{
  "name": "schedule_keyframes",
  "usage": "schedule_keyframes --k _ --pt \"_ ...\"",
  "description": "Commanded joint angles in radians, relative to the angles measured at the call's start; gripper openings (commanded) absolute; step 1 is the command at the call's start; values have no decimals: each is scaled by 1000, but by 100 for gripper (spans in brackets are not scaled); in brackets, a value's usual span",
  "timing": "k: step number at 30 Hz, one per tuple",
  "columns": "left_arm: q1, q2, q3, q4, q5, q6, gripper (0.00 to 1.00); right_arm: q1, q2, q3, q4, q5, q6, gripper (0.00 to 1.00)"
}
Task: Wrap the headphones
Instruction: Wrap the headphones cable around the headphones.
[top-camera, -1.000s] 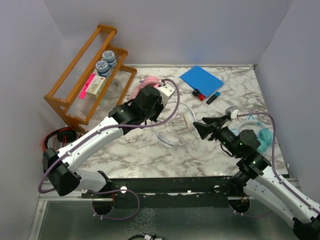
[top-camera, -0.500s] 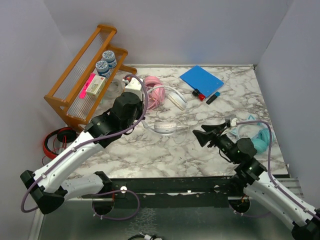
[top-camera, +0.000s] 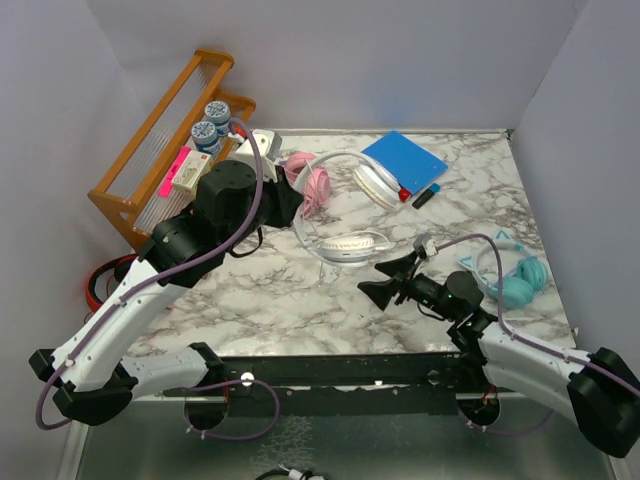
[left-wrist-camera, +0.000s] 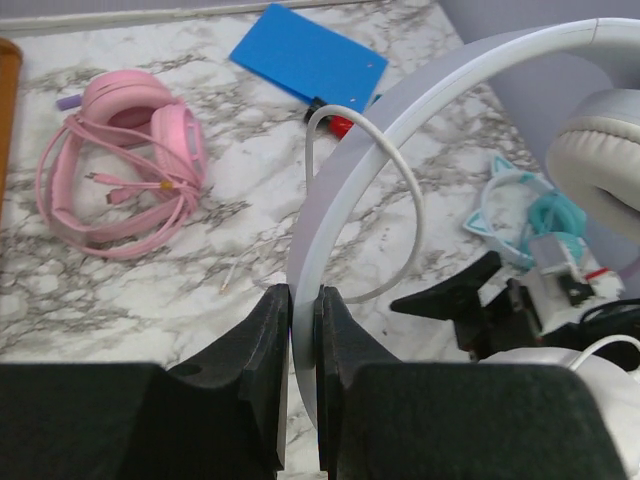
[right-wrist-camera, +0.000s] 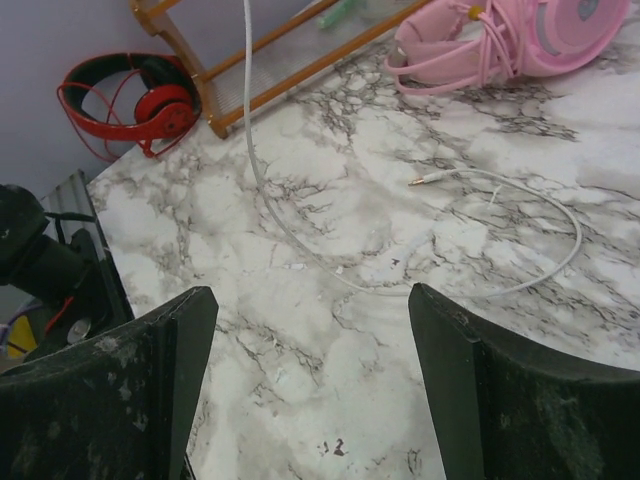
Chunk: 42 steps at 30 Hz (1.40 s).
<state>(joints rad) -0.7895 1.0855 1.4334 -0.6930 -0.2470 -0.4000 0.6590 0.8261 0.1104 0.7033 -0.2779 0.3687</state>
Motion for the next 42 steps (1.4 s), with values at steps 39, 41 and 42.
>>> schedule_keyframes --k 39,41,42 --pt "2 32 47 173 620 -101 0 -1 149 298 74 -72 -227 95" --pt "3 33 43 186 630 -100 0 -1 85 290 44 -37 -236 94" --pt "3 34 41 196 637 -102 0 -1 65 293 33 -22 -234 93"
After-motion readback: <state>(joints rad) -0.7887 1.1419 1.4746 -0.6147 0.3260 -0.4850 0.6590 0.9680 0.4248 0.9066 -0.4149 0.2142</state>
